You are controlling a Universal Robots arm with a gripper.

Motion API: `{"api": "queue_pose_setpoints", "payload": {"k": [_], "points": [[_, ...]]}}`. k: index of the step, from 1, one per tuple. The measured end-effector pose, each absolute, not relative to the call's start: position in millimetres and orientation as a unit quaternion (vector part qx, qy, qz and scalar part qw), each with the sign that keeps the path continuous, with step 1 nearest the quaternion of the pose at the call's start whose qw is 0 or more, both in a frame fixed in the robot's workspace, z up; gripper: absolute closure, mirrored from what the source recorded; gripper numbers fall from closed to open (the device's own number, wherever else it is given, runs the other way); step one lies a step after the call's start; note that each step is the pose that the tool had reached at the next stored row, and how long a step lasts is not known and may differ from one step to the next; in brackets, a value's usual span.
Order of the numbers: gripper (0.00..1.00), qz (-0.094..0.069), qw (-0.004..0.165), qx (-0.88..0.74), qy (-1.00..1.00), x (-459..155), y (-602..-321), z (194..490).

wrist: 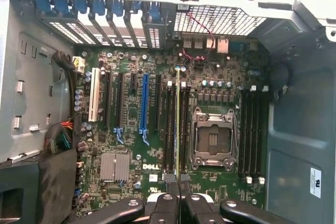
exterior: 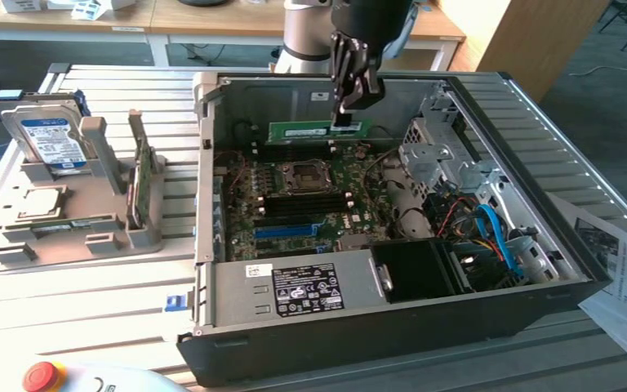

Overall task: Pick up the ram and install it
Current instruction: 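Insert the ram into the slot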

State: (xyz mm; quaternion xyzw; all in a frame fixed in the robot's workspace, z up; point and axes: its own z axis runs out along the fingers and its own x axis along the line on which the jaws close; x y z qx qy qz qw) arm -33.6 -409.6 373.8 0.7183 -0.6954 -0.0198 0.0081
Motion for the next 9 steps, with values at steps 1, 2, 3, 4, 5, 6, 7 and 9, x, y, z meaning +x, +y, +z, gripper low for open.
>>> {"api": "queue_pose_setpoints", "payload": {"k": [1, 2, 3, 4, 5, 6, 7, 9], "points": [[0.89, -0.02, 0.008, 0.718, -0.696, -33.7, -409.6, 372.8], [0.89, -0.02, 0.008, 0.718, -0.696, -33.9, -409.5, 371.8], [0.89, -0.02, 0.008, 0.718, -0.696, -34.0, -409.5, 370.7], [0.89, -0.02, 0.008, 0.718, -0.696, -34.1, -409.5, 369.6], [0.89, -0.02, 0.008, 0.718, -0.696, -34.3, -409.4, 368.4], [0.89, -0.02, 0.008, 0.718, -0.696, -34.6, -409.4, 367.0], [0.89, -0.02, 0.008, 0.718, -0.696, -34.8, -409.4, 365.6], [0.89, -0.02, 0.008, 0.718, -0.696, -35.4, -409.3, 362.9]]}}
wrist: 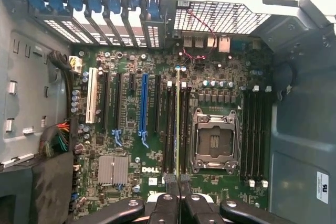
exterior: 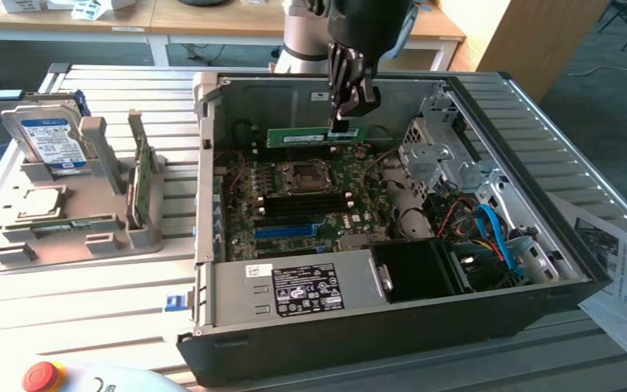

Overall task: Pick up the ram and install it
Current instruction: 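Insert the ram into the slot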

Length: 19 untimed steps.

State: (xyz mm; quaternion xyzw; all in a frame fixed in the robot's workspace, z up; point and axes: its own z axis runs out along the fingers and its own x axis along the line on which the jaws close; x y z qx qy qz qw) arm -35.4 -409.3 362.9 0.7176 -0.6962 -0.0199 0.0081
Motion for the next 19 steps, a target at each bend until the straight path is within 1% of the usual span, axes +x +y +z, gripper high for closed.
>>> {"api": "queue_pose_setpoints", "payload": {"k": [6, 19], "points": [[0.89, -0.02, 0.008, 0.717, -0.697, -37.0, -409.3, 356.7], [0.89, -0.02, 0.008, 0.717, -0.697, -37.1, -409.3, 354.3]]}}
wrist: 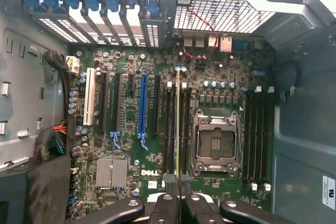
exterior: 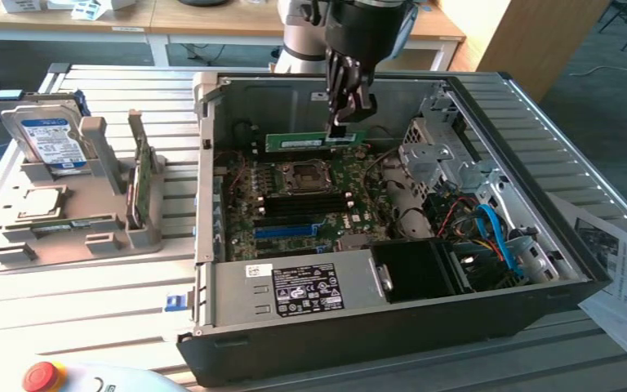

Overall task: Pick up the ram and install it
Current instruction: 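Insert the ram into the slot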

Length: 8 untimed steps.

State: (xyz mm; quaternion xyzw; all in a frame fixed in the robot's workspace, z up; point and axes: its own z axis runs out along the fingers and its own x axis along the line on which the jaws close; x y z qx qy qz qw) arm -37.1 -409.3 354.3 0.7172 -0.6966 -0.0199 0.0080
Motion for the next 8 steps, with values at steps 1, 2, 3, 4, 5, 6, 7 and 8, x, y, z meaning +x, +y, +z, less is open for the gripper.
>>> {"api": "queue_pose_setpoints", "payload": {"k": [1, 2, 3, 4, 5, 6, 7, 8], "points": [[0.89, -0.02, 0.008, 0.717, -0.697, -37.1, -409.3, 353.1], [0.89, -0.02, 0.008, 0.717, -0.697, -37.1, -409.3, 352.0], [0.89, -0.02, 0.008, 0.717, -0.697, -37.1, -409.3, 350.8], [0.89, -0.02, 0.008, 0.717, -0.697, -37.1, -409.3, 349.8], [0.89, -0.02, 0.008, 0.717, -0.697, -37.1, -409.3, 348.6], [0.89, -0.02, 0.008, 0.717, -0.697, -37.1, -409.3, 347.4], [0.89, -0.02, 0.008, 0.717, -0.697, -37.1, -409.3, 346.1], [0.89, -0.02, 0.008, 0.717, -0.697, -37.1, -409.3, 344.8]]}}
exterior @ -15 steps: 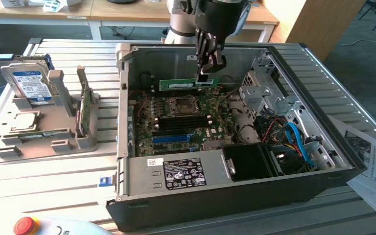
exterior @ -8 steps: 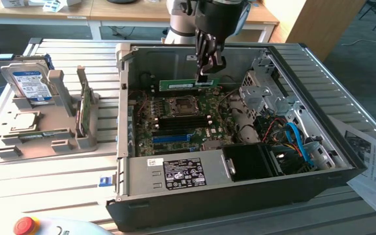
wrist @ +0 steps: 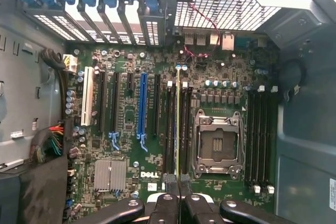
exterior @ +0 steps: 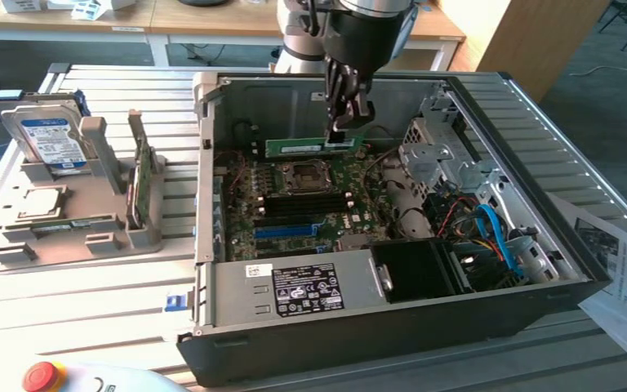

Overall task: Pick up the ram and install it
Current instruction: 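Insert the ram into the slot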

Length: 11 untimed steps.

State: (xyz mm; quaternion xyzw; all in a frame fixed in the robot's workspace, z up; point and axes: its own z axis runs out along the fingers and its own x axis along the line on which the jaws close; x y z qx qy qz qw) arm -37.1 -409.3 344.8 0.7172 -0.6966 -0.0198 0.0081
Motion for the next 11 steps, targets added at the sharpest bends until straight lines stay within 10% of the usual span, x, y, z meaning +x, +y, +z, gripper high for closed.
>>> {"api": "queue_pose_setpoints", "payload": {"k": [11], "points": [[0.89, -0.019, 0.008, 0.717, -0.697, -37.1, -409.3, 336.5]]}}
